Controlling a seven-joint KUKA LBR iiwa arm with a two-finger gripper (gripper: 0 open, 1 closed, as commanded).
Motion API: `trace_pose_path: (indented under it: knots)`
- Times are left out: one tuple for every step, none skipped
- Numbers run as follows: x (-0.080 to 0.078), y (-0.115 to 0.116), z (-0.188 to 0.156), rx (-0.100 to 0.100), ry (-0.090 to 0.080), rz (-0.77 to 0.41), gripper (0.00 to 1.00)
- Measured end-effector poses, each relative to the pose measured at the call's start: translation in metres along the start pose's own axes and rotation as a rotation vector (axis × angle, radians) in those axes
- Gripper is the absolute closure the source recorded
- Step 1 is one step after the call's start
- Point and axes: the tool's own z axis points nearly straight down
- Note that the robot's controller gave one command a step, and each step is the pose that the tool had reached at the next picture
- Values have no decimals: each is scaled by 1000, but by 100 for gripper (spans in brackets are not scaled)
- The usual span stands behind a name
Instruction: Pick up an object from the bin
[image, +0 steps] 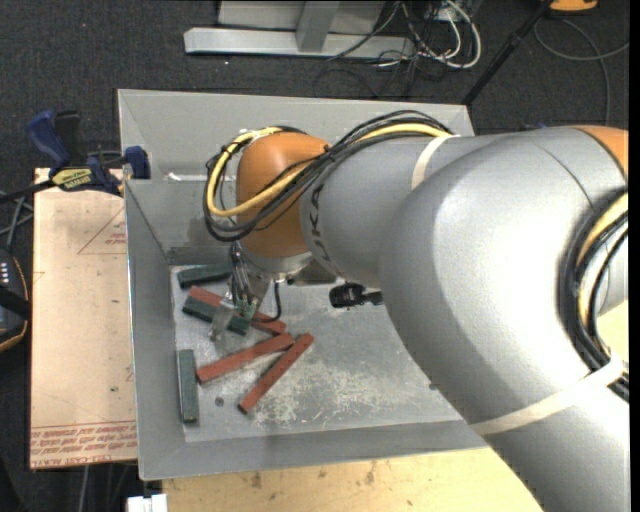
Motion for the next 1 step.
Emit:
trace_pose_path:
  knots:
    - [0, 0, -1, 0, 0, 0, 100]
